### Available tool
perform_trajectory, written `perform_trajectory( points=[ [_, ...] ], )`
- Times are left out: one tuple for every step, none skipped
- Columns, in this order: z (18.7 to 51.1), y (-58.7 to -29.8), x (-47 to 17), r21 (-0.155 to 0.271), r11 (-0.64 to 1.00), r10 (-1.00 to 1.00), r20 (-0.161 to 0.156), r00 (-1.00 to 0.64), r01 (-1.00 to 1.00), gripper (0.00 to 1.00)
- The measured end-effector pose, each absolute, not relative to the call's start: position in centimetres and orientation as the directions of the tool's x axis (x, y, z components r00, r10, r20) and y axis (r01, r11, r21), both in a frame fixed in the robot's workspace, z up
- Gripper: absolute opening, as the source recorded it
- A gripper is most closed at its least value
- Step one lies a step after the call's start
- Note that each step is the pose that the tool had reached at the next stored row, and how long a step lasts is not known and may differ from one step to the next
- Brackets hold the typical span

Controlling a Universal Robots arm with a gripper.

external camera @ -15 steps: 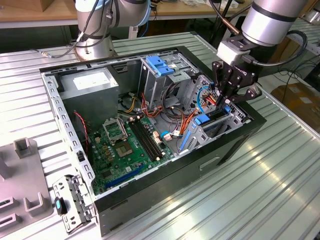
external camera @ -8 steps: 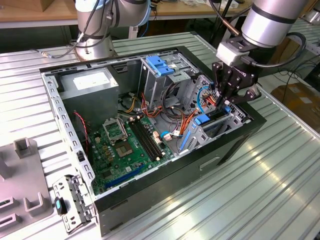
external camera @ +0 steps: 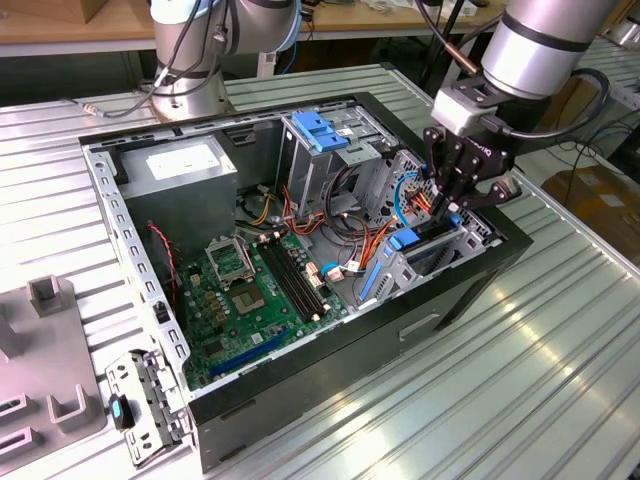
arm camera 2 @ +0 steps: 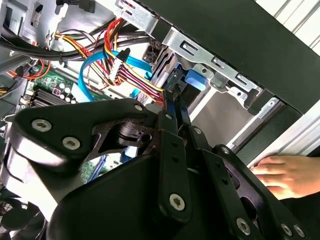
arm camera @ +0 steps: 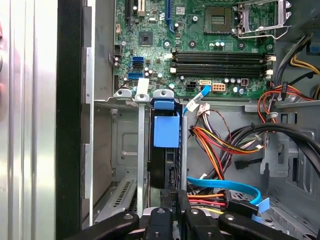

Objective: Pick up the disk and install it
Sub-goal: 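Insert the first disk wire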

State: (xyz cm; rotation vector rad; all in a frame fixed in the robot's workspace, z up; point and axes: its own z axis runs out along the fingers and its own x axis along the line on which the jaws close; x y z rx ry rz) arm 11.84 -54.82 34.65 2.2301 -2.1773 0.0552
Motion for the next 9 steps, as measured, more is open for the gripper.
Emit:
perform_trajectory(
  points=[
    [34.57,-54.82,11.84,-0.007,-0.024,-0.999,0.042,0.024,-1.0,0.16],
    [34.51,-54.82,11.84,-0.007,-0.024,-0.999,0.042,0.024,-1.0,0.16],
    [34.42,-54.82,11.84,-0.007,-0.024,-0.999,0.042,0.024,-1.0,0.16],
    [34.35,-54.82,11.84,-0.007,-0.024,-0.999,0.042,0.024,-1.0,0.16],
    [34.33,-54.83,11.83,-0.007,-0.024,-0.999,0.042,0.024,-1.0,0.16],
    [34.33,-54.83,11.84,-0.007,-0.024,-0.999,0.042,0.024,-1.0,0.16],
    [34.32,-54.83,11.83,-0.007,-0.024,-0.999,0.042,0.024,-1.0,0.16],
    [34.32,-54.83,11.83,-0.007,-0.024,-0.999,0.042,0.024,-1.0,0.16],
    [34.32,-54.83,11.84,-0.007,-0.024,-0.999,0.042,0.024,-1.0,0.16]
  ],
)
